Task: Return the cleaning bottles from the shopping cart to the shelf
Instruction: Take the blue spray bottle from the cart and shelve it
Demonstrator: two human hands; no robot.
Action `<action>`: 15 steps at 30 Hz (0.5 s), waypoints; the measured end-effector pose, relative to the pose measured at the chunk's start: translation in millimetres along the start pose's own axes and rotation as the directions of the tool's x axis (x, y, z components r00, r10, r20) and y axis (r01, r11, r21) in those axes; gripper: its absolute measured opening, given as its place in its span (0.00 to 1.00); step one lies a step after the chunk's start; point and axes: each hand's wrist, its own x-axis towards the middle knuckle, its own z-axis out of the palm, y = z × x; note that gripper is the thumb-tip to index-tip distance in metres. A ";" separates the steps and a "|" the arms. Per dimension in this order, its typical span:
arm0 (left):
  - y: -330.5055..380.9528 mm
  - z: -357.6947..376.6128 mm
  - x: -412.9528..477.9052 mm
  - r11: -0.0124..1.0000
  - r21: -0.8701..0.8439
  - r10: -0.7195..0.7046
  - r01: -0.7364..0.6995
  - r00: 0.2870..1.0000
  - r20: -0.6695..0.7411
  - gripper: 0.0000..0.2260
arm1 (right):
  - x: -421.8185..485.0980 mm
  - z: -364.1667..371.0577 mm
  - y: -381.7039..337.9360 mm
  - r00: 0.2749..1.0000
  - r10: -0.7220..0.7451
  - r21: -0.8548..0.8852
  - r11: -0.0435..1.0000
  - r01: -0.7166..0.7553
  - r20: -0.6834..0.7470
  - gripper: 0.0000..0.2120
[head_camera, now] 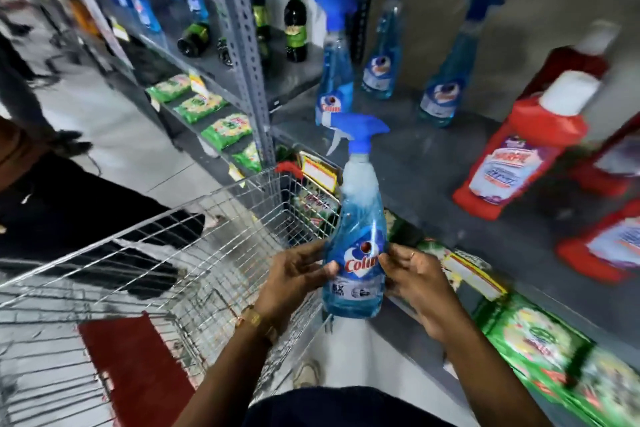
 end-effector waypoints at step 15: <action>23.4 42.9 48.1 0.989 0.142 0.028 -0.052 0.986 0.166 0.15 | -3.1 -33.9 -23.4 0.964 -0.187 -0.028 0.982 0.185 -0.190 0.07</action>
